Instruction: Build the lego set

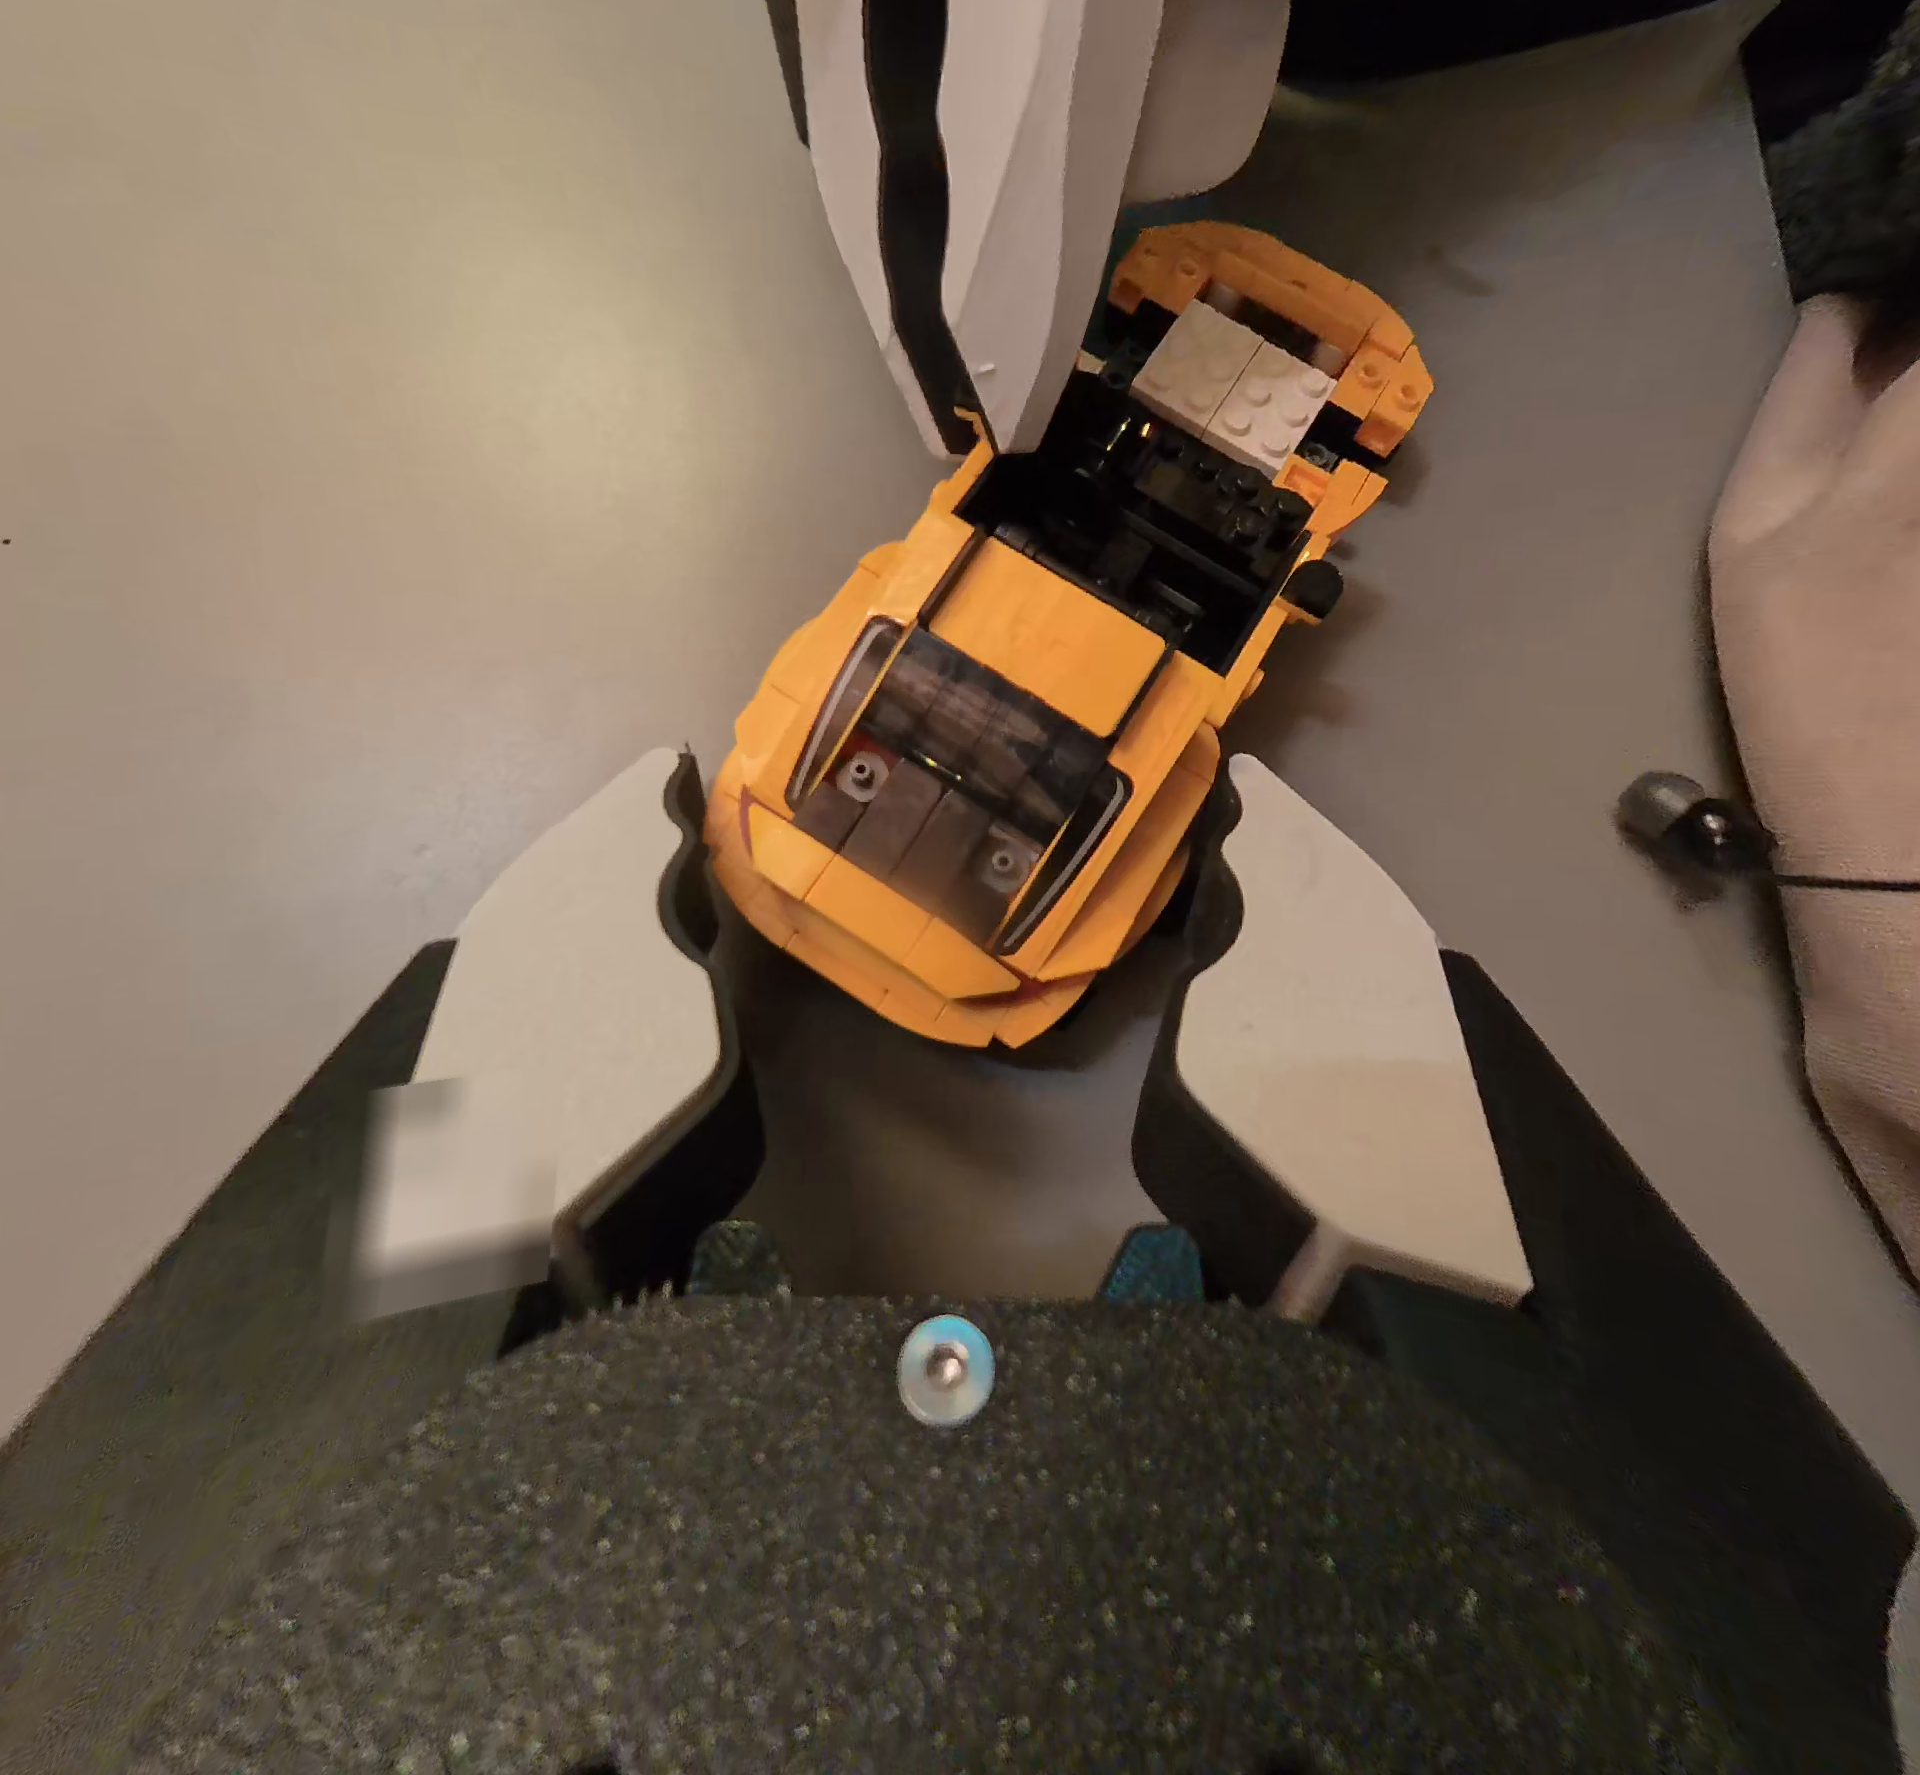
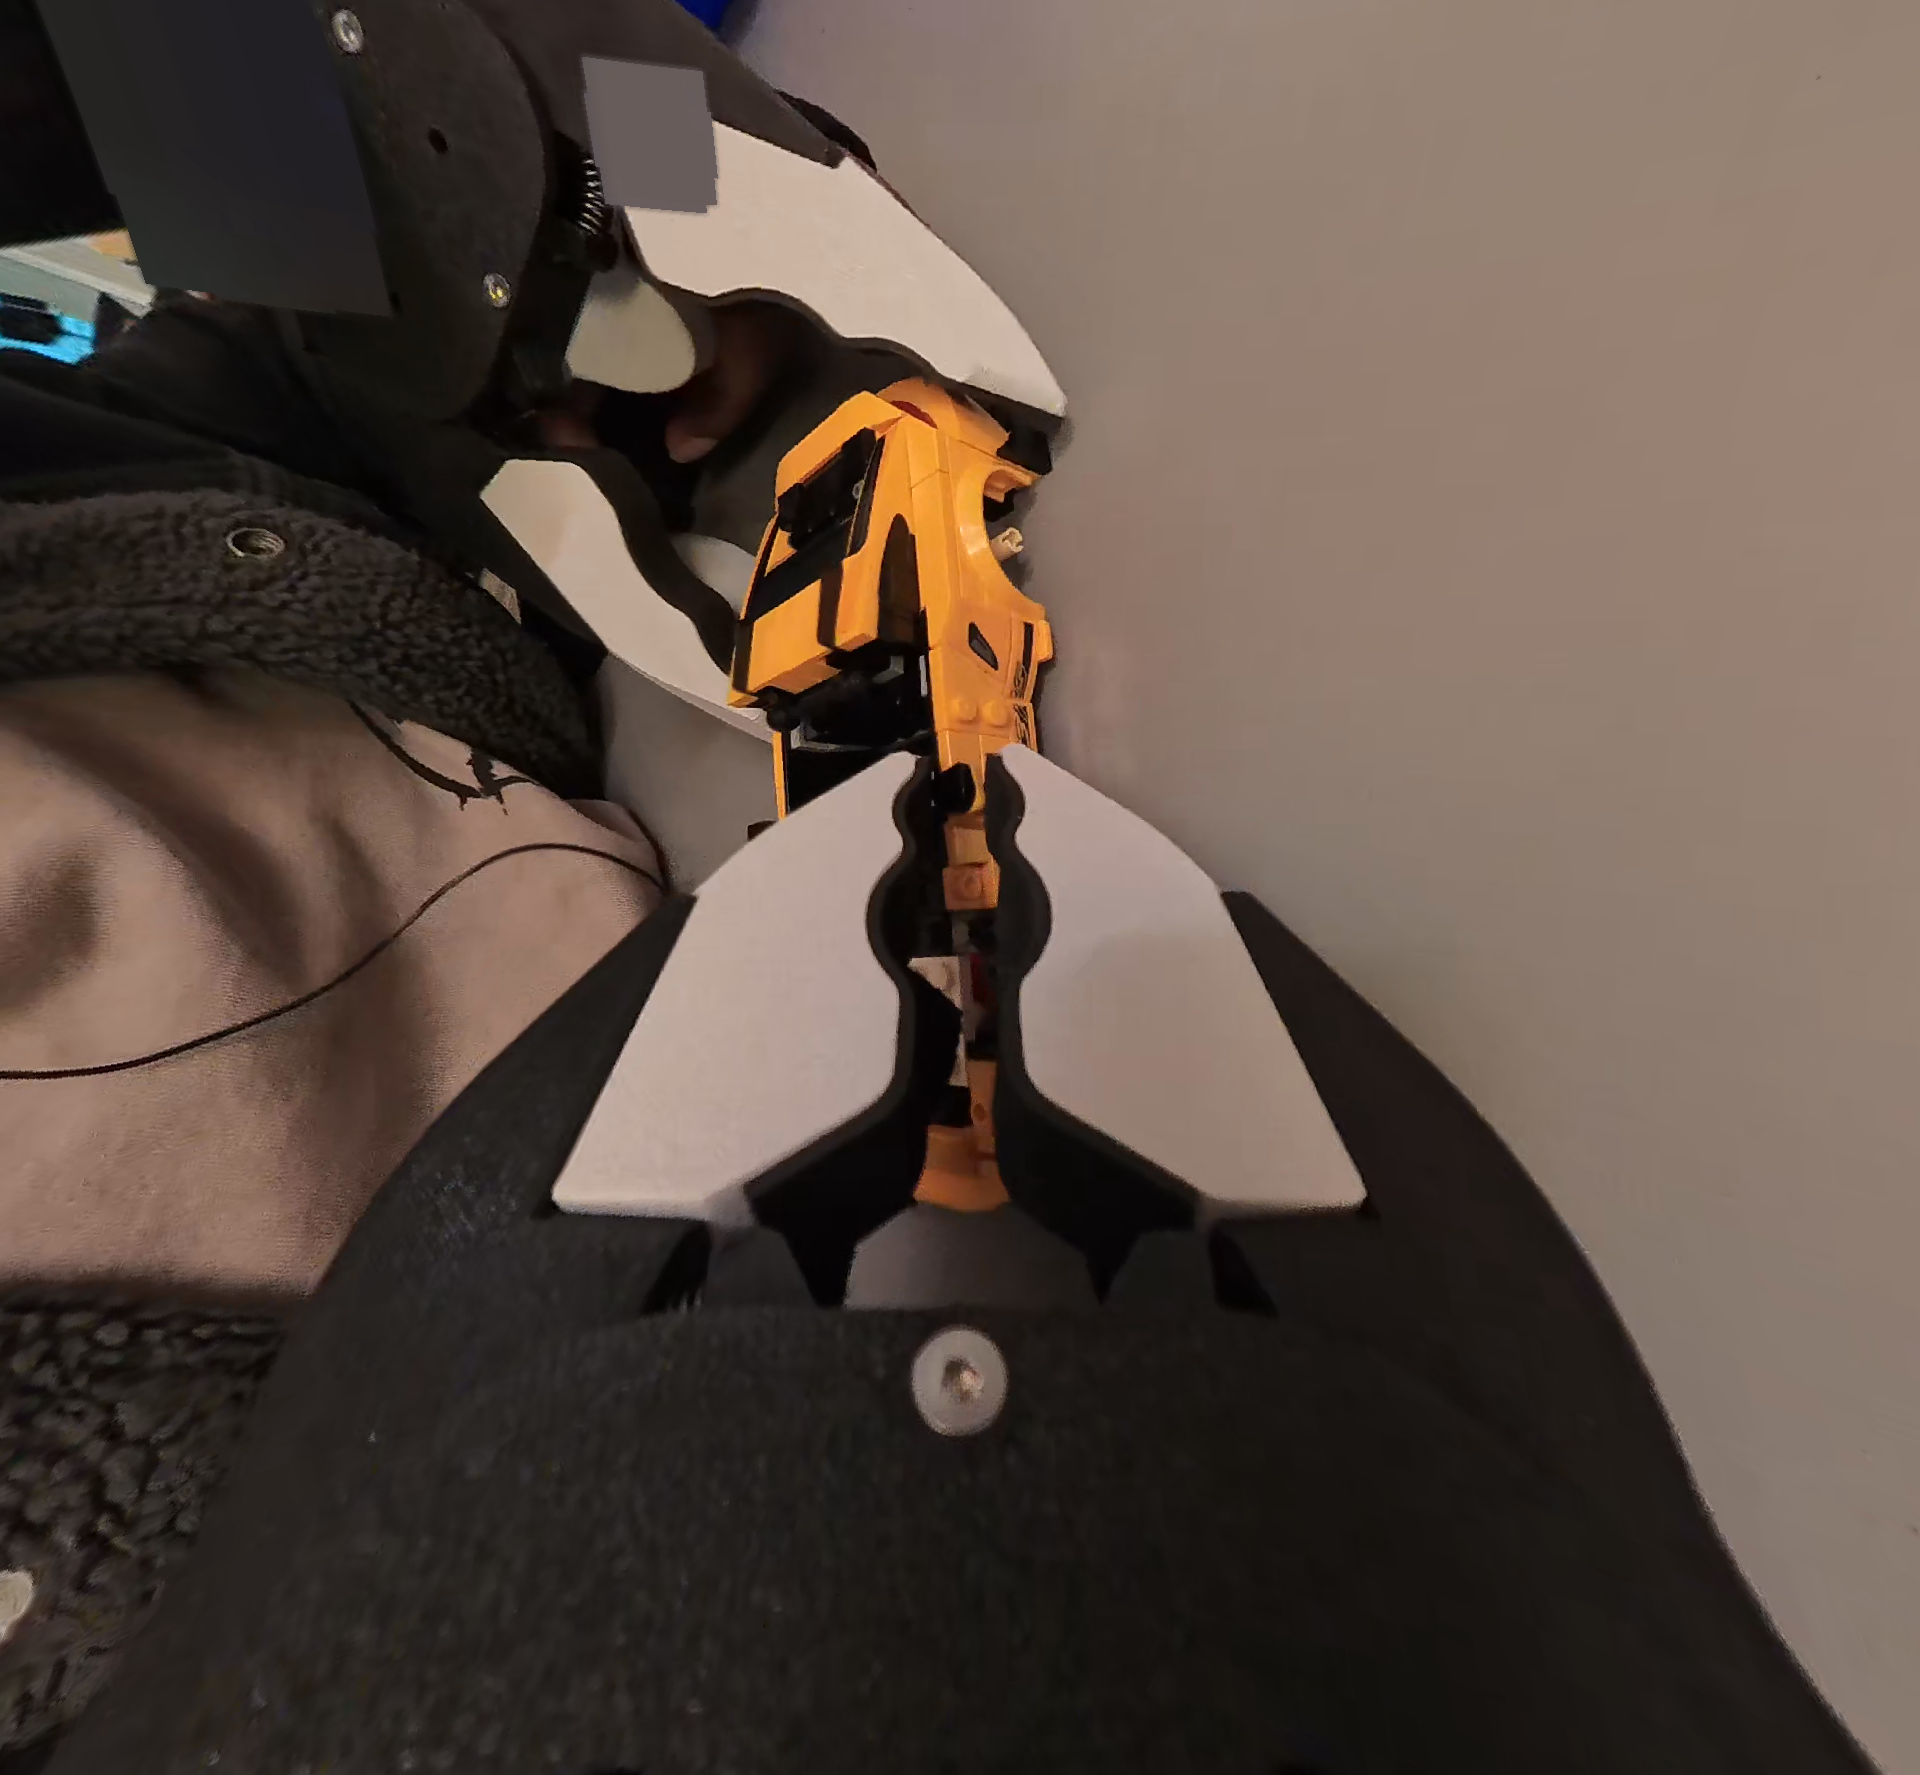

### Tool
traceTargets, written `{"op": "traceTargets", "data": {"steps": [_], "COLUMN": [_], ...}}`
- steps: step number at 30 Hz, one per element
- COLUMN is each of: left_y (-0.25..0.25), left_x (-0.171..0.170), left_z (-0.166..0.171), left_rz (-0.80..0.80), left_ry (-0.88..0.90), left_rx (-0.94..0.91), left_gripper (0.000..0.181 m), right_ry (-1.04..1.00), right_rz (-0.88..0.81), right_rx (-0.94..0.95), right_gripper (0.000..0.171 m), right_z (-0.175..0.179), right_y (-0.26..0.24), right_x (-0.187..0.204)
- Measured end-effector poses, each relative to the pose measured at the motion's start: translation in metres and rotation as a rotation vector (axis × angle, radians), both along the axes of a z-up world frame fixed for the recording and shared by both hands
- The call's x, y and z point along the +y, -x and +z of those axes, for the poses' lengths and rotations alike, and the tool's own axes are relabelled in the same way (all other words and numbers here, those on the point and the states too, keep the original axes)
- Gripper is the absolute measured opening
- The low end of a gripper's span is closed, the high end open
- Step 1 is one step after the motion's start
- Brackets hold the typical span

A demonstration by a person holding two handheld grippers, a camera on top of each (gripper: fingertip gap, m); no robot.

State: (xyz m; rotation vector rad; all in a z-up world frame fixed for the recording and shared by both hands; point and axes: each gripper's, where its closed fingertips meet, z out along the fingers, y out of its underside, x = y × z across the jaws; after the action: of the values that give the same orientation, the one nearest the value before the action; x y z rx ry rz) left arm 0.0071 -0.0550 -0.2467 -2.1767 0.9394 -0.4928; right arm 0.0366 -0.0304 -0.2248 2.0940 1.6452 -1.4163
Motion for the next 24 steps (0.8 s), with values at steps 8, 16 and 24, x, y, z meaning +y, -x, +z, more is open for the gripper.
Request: {"op": "traceTargets", "data": {"steps": [8,16,24], "left_y": [0.0,0.0,-0.002], "left_x": [-0.004,-0.008,-0.008], "left_z": [0.0,0.007,0.011], "left_rz": [0.054,0.055,0.075], "left_ry": [-0.016,-0.168,-0.263], "left_rx": [0.019,0.111,0.195], "left_gripper": [0.09,0.09,0.09], "right_ry": [-0.123,-0.213,-0.311], "right_rz": [0.005,0.055,0.019], "right_rx": [0.068,0.154,0.222], "right_gripper": [0.009,0.009,0.009], "right_z": [0.001,0.011,0.018], "right_y": [-0.001,-0.003,-0.007], "right_x": [-0.003,-0.01,-0.011]}}
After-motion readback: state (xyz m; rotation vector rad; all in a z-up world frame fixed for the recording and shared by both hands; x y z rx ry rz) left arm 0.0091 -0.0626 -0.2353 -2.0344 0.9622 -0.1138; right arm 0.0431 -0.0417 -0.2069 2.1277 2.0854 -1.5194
